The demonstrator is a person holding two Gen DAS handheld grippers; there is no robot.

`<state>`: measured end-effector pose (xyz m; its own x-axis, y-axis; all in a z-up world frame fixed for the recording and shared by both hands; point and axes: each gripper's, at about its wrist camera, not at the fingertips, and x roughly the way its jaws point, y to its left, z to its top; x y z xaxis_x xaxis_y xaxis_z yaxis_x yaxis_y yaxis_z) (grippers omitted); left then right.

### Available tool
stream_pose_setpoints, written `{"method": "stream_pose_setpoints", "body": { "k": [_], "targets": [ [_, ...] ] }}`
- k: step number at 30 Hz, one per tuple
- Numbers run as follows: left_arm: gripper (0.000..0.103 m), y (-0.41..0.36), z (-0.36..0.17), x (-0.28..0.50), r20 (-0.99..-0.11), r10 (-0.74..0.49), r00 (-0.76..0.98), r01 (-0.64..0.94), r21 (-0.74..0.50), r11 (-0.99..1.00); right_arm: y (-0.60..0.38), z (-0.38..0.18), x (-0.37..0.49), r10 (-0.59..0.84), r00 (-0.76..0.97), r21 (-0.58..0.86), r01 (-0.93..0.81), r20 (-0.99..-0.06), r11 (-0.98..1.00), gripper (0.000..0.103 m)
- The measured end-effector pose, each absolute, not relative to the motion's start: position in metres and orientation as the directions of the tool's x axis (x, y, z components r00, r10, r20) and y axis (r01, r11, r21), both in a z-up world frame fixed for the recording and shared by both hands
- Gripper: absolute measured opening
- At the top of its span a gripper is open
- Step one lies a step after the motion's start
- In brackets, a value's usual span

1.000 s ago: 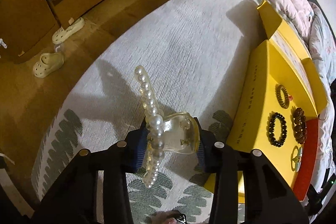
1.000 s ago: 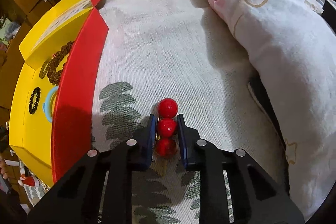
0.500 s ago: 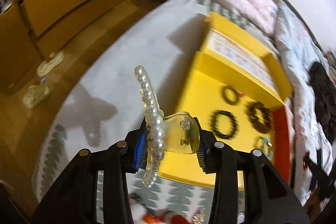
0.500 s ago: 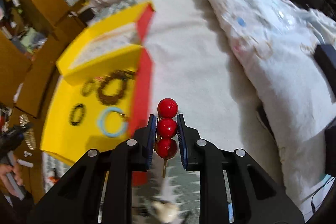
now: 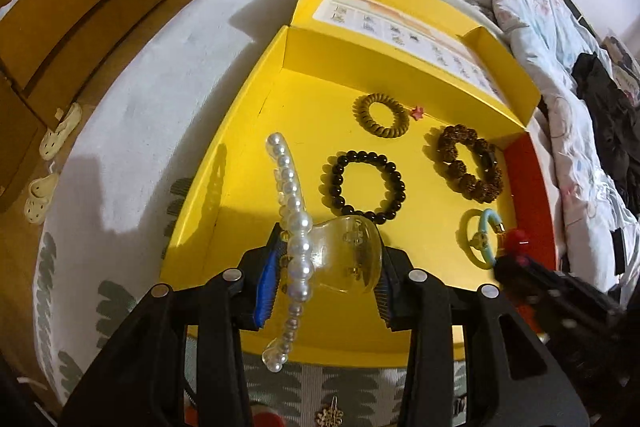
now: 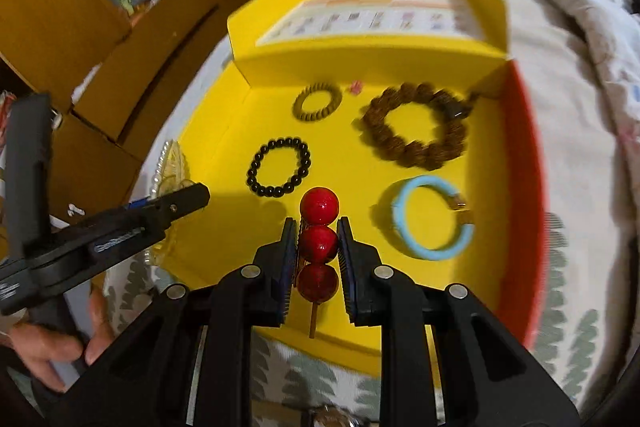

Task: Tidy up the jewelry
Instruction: 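Carry the pearl clip and red hairpin over the yellow box, then open both tools to drop the clip and hairpin into the box, withdraw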

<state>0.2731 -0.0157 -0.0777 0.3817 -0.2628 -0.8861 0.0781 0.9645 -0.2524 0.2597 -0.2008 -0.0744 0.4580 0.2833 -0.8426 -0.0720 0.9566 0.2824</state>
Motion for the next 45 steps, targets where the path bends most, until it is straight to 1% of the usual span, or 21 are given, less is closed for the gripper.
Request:
{"method": "stream_pose_setpoints", "body": {
  "k": [4,9,18,21,23,24,25,26,27,28,29,30,31,32,36,39,41,45],
  "targets": [
    [0.04,-0.023,-0.082,0.276,-0.891,-0.263,0.371,0.095,-0.245,0.965,-0.194,-0.097,0.275,0.277,0.425,0.28,-0.056,-0.862,0.958,0.021],
    [0.04,-0.035,-0.095,0.281,-0.906,-0.251,0.34,0.102,-0.23,0.968,-0.196,-0.111,0.282,0.265,0.4,0.275,-0.032,-0.878,0.961,0.021],
    [0.04,-0.038,-0.117,0.288,-0.931,-0.208,0.3,0.087,-0.19,0.978,-0.2,-0.121,0.286,0.24,0.398,0.249,-0.03,-0.886,0.968,0.022],
    [0.04,-0.04,-0.117,0.287,-0.931,-0.197,0.307,0.095,-0.176,0.98,-0.2,-0.122,0.286,0.24,0.399,0.246,-0.037,-0.885,0.969,0.024],
    [0.04,-0.041,-0.116,0.288,-0.931,-0.197,0.308,0.097,-0.175,0.98,-0.199,-0.12,0.285,0.235,0.398,0.236,-0.047,-0.887,0.971,0.028],
    [0.041,-0.041,-0.116,0.288,-0.93,-0.201,0.308,0.098,-0.18,0.979,-0.198,-0.119,0.284,0.232,0.398,0.232,-0.05,-0.887,0.971,0.028],
    [0.046,-0.04,-0.116,0.289,-0.929,-0.212,0.305,0.1,-0.19,0.977,-0.198,-0.119,0.283,0.224,0.4,0.222,-0.052,-0.889,0.974,0.029],
    [0.054,-0.039,-0.115,0.29,-0.929,-0.215,0.301,0.101,-0.194,0.976,-0.198,-0.118,0.282,0.215,0.403,0.214,-0.05,-0.889,0.976,0.03],
    [0.058,-0.039,-0.113,0.289,-0.928,-0.213,0.305,0.101,-0.191,0.976,-0.199,-0.116,0.281,0.212,0.407,0.21,-0.048,-0.889,0.976,0.031],
    [0.063,-0.038,-0.111,0.289,-0.926,-0.211,0.313,0.1,-0.188,0.977,-0.201,-0.114,0.28,0.209,0.413,0.209,-0.046,-0.886,0.977,0.036],
    [0.067,-0.037,-0.108,0.289,-0.923,-0.212,0.32,0.1,-0.19,0.977,-0.203,-0.111,0.278,0.205,0.42,0.208,-0.041,-0.884,0.977,0.043],
    [0.068,-0.035,-0.103,0.287,-0.919,-0.222,0.327,0.103,-0.199,0.975,-0.205,-0.107,0.276,0.205,0.428,0.208,-0.039,-0.88,0.977,0.047],
    [0.069,-0.033,-0.1,0.286,-0.915,-0.228,0.333,0.102,-0.206,0.973,-0.207,-0.103,0.273,0.21,0.438,0.214,-0.04,-0.874,0.976,0.055],
    [0.069,-0.03,-0.096,0.284,-0.911,-0.234,0.339,0.098,-0.213,0.972,-0.211,-0.096,0.27,0.213,0.455,0.221,-0.036,-0.865,0.975,0.058],
    [0.071,-0.017,-0.078,0.271,-0.896,-0.259,0.362,0.103,-0.237,0.966,-0.226,-0.066,0.251,0.23,0.51,0.249,-0.031,-0.829,0.968,0.058],
    [0.074,-0.008,-0.059,0.255,-0.884,-0.259,0.39,0.129,-0.226,0.966,-0.236,-0.047,0.233,0.227,0.534,0.248,-0.033,-0.814,0.968,0.058],
    [0.076,-0.001,-0.048,0.244,-0.872,-0.256,0.417,0.143,-0.215,0.966,-0.247,-0.035,0.215,0.209,0.552,0.235,-0.024,-0.807,0.972,0.065],
    [0.08,0.018,-0.038,0.223,-0.862,-0.247,0.443,0.145,-0.203,0.968,-0.266,-0.024,0.188,0.18,0.562,0.213,-0.007,-0.807,0.977,0.065]
  ]
}}
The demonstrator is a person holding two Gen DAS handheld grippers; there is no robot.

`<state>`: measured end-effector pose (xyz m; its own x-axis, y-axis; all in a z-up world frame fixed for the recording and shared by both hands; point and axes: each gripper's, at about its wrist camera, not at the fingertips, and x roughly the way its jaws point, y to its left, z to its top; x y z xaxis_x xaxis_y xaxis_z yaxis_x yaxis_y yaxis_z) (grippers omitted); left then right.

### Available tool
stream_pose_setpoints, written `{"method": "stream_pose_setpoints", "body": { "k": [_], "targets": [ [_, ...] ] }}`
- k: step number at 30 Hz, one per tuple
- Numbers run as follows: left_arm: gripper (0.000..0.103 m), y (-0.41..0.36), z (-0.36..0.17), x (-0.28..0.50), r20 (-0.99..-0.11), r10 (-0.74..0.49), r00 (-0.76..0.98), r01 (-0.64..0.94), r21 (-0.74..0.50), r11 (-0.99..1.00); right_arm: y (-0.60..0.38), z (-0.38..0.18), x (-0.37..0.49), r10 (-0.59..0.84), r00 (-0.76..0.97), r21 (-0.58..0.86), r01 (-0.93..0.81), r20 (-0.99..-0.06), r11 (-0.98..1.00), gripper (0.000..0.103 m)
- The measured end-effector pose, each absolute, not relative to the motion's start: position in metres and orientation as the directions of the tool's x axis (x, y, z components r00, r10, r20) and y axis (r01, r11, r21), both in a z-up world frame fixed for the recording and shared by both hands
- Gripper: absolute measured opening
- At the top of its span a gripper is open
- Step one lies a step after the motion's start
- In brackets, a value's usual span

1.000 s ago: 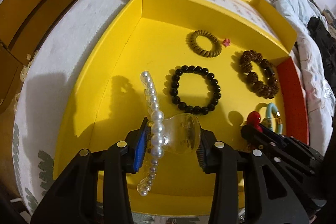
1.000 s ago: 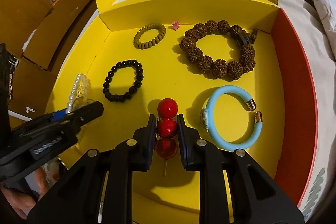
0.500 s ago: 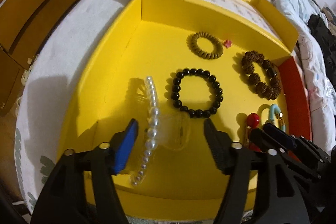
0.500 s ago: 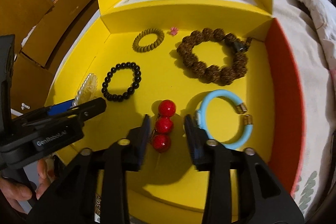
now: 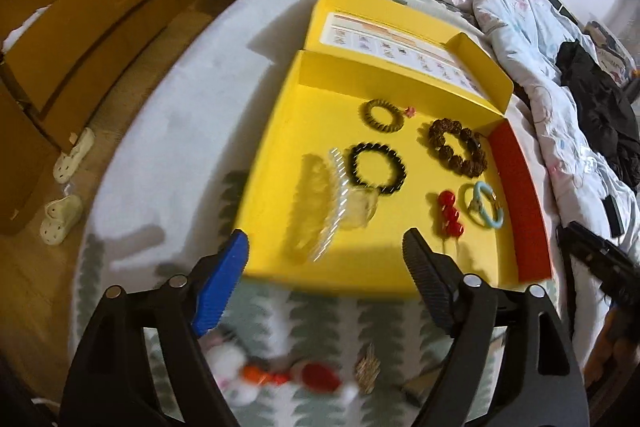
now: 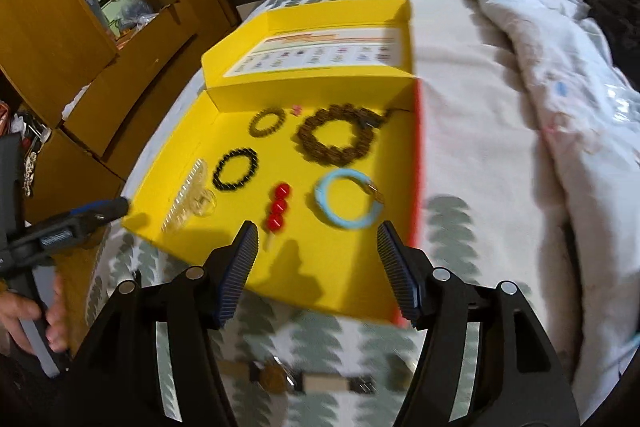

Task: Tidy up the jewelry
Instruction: 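Open both tools to drop the clip and hairpin into the box, withdraw, then move the left tool to the white bunny keychain while the right tool reaches the blue hair clip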

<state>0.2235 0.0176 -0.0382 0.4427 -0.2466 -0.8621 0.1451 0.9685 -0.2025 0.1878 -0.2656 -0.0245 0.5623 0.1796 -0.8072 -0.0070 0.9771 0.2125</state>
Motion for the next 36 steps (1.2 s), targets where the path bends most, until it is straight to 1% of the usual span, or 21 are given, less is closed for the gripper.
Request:
{"method": "stream_pose_setpoints", "body": {
  "k": [5,7,9,15,23,29,36],
  "targets": [
    [0.08,0.04,-0.056,0.194,-0.909,-0.177,0.378,0.119,-0.142,0.983,-0.299,-0.029,0.151,0.136,0.55,0.204,0.065,-0.824,0.977,0.065],
    [0.08,0.045,-0.06,0.186,-0.91,-0.177,0.375,0.123,-0.14,0.983,-0.307,-0.034,0.139,0.124,0.536,0.201,0.088,-0.835,0.976,0.065],
    [0.08,0.051,-0.063,0.18,-0.913,-0.145,0.381,0.109,-0.112,0.988,-0.313,-0.035,0.128,0.101,0.528,0.183,0.106,-0.843,0.977,0.065],
    [0.08,0.061,-0.076,0.167,-0.928,-0.105,0.358,0.08,-0.082,0.993,-0.326,-0.04,0.101,0.048,0.505,0.136,0.139,-0.862,0.981,0.065],
    [0.08,0.063,-0.1,0.152,-0.947,-0.043,0.319,0.085,-0.017,0.996,-0.34,-0.058,0.08,-0.019,0.432,0.073,0.196,-0.902,0.978,0.065],
    [0.08,0.064,-0.107,0.149,-0.95,-0.062,0.307,0.086,-0.037,0.996,-0.354,-0.076,0.066,-0.06,0.364,0.033,0.244,-0.929,0.969,0.065],
    [0.08,0.058,-0.112,0.152,-0.954,-0.072,0.292,0.109,-0.041,0.993,-0.368,-0.095,0.061,-0.055,0.316,0.038,0.28,-0.947,0.959,0.065]
  ]
}}
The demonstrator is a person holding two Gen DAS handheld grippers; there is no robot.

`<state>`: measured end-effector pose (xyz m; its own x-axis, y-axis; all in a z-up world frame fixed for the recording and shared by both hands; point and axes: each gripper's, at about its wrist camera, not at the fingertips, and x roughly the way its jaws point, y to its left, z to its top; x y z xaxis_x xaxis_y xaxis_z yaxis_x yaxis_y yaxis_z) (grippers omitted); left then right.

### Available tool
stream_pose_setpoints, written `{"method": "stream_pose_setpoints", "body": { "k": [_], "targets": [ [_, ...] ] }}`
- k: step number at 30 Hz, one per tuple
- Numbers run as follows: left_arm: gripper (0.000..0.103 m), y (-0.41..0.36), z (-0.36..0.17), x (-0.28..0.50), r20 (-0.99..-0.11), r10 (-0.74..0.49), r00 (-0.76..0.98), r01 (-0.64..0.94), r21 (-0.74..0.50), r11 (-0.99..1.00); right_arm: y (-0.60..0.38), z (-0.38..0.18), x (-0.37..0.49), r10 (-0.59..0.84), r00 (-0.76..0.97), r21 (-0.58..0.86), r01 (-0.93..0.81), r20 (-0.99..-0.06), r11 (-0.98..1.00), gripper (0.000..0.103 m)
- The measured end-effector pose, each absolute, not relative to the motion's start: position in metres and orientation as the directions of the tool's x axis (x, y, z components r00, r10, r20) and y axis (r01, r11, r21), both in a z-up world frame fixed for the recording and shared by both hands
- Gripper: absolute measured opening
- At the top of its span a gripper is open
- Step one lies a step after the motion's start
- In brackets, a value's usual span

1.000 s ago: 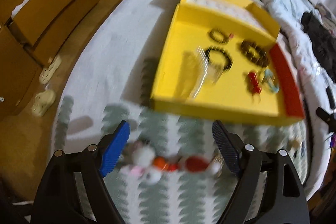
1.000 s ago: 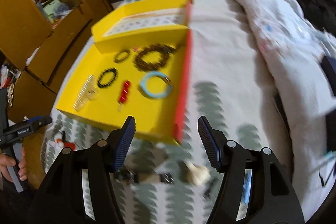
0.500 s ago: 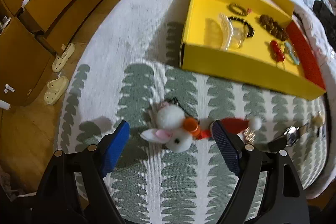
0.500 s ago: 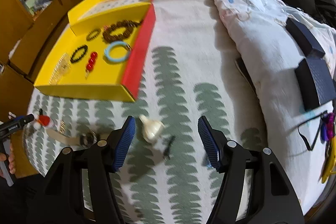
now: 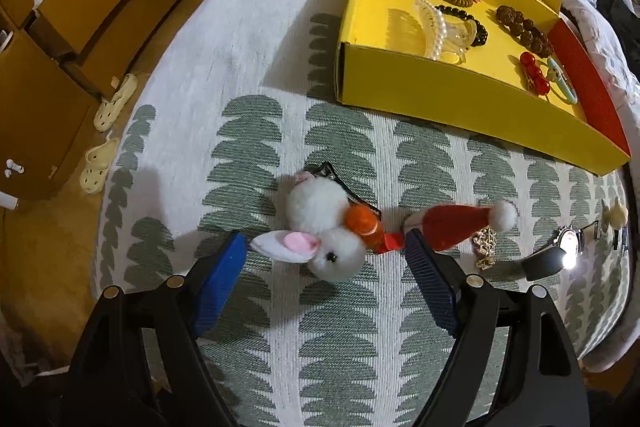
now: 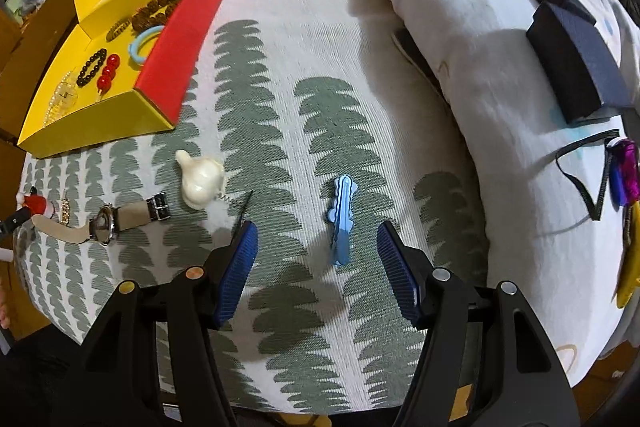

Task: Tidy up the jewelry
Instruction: 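Move the left tool to the white bunny keychain while the right tool reaches the blue hair clip, then close the left tool on the bunny keychain while the right tool grips the blue clip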

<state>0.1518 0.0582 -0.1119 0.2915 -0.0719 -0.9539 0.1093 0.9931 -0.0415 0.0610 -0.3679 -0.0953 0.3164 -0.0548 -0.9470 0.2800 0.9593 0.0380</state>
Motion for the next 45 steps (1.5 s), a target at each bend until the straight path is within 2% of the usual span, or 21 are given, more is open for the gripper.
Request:
{"method": "stream_pose_setpoints", "body": {
  "k": [7,11,13,20,28,29,33,34,35,45],
  "targets": [
    [0.08,0.06,-0.126,0.159,-0.965,-0.073,0.253,0.093,-0.051,0.994,-0.378,-0.107,0.067,-0.045,0.298,0.051,0.307,-0.953,0.95,0.061],
    [0.08,0.06,-0.129,0.16,-0.967,-0.064,0.247,0.091,-0.043,0.995,-0.381,-0.118,0.069,-0.04,0.268,0.047,0.311,-0.963,0.949,0.045],
    [0.08,0.058,-0.13,0.161,-0.966,-0.061,0.25,0.094,-0.039,0.995,-0.381,-0.122,0.071,-0.042,0.26,0.042,0.307,-0.965,0.951,0.041],
    [0.08,0.058,-0.13,0.163,-0.967,-0.076,0.245,0.086,-0.056,0.995,-0.379,-0.125,0.075,-0.033,0.261,0.048,0.298,-0.965,0.953,0.029],
    [0.08,0.06,-0.134,0.165,-0.965,-0.081,0.248,0.082,-0.062,0.995,-0.379,-0.127,0.081,-0.007,0.266,0.076,0.298,-0.964,0.952,0.021],
    [0.078,0.062,-0.134,0.166,-0.965,-0.083,0.249,0.081,-0.065,0.995,-0.382,-0.126,0.08,-0.006,0.268,0.078,0.301,-0.963,0.95,0.016],
    [0.064,0.066,-0.134,0.169,-0.962,-0.107,0.251,0.078,-0.09,0.993,-0.382,-0.125,0.079,0.003,0.276,0.092,0.309,-0.961,0.947,0.016],
    [0.054,0.067,-0.133,0.169,-0.961,-0.117,0.249,0.08,-0.1,0.992,-0.382,-0.124,0.079,0.003,0.278,0.093,0.312,-0.961,0.946,0.016],
    [0.049,0.067,-0.133,0.17,-0.961,-0.128,0.245,0.083,-0.111,0.99,-0.383,-0.124,0.079,0.003,0.278,0.093,0.313,-0.961,0.945,0.016],
    [0.043,0.081,-0.117,0.17,-0.945,-0.192,0.264,0.056,-0.184,0.981,-0.396,-0.105,0.071,0.013,0.319,0.125,0.334,-0.948,0.934,0.016]
  ]
}}
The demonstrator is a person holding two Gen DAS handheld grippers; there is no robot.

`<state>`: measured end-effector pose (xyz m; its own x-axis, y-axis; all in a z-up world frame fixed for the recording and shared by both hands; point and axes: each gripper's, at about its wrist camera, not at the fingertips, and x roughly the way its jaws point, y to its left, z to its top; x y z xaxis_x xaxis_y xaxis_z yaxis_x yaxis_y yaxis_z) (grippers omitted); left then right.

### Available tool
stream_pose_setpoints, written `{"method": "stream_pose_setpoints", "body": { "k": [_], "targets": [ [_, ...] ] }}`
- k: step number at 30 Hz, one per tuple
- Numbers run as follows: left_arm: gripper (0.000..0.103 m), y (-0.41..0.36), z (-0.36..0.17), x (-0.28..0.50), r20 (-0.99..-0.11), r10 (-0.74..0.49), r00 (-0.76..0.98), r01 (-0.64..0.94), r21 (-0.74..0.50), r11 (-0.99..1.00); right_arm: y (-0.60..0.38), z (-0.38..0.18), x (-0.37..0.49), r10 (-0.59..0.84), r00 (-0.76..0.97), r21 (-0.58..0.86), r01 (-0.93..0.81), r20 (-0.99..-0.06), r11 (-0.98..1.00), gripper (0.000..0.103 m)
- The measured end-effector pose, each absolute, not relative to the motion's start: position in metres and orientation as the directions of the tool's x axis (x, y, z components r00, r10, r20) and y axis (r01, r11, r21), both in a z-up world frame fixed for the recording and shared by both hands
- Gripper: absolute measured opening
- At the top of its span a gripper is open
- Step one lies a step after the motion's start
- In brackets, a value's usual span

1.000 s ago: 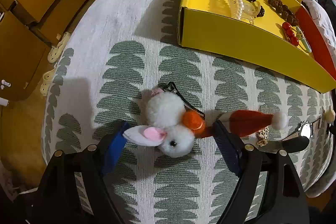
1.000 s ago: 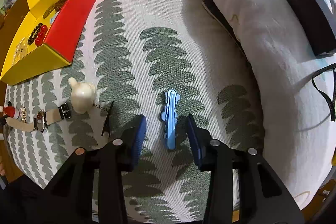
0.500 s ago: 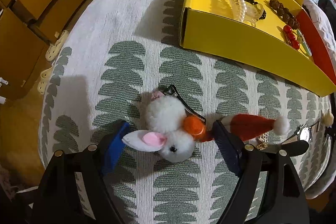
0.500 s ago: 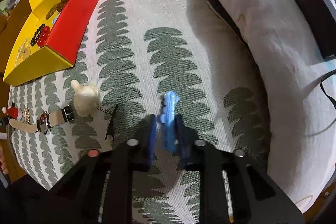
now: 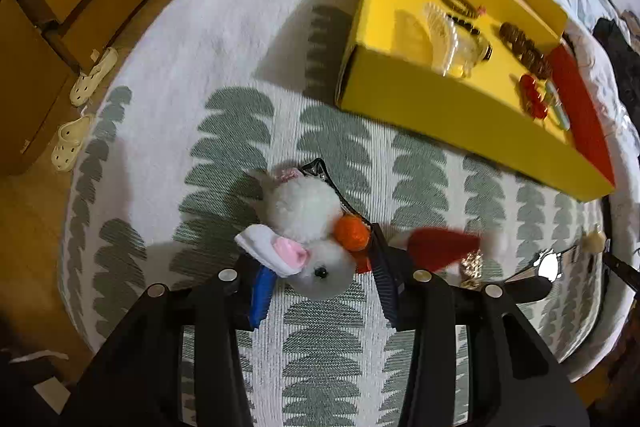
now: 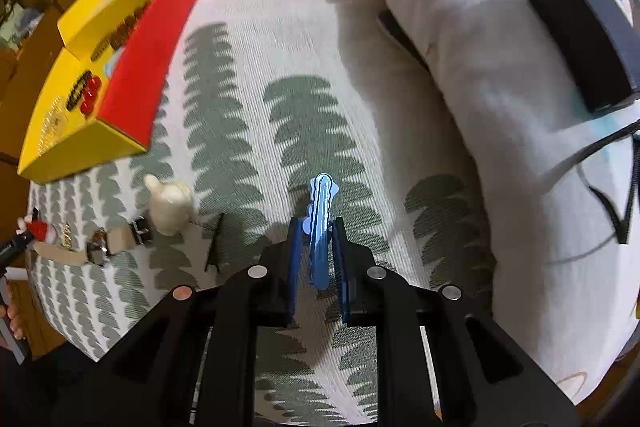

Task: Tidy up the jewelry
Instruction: 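Close the left tool on the bunny keychain while the right tool grips the blue clip, then carry the bunny keychain and blue clip over the yellow box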

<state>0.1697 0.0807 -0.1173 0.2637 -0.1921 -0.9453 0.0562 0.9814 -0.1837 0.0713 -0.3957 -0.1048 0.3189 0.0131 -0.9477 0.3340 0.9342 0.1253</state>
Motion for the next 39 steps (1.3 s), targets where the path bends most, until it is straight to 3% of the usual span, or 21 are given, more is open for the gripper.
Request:
{"method": "stream_pose_setpoints", "body": {
  "k": [11,22,31,39],
  "targets": [
    [0.043,0.079,-0.069,0.162,-0.893,-0.267,0.362,0.064,-0.262,0.963,-0.376,-0.055,0.069,0.052,0.436,0.186,0.271,-0.898,0.944,0.016],
    [0.043,0.034,-0.029,0.193,-0.837,-0.343,0.426,0.167,-0.3,0.939,-0.306,-0.02,0.126,0.233,0.515,0.304,0.057,-0.825,0.951,0.016],
    [0.043,-0.032,-0.047,0.234,-0.844,-0.399,0.358,0.228,-0.336,0.914,-0.259,-0.024,0.202,0.326,0.487,0.344,-0.054,-0.81,0.937,0.016],
    [0.043,-0.061,-0.091,0.259,-0.895,-0.359,0.265,0.201,-0.313,0.928,-0.236,-0.059,0.252,0.324,0.428,0.334,-0.054,-0.844,0.941,0.016]
  ]
}}
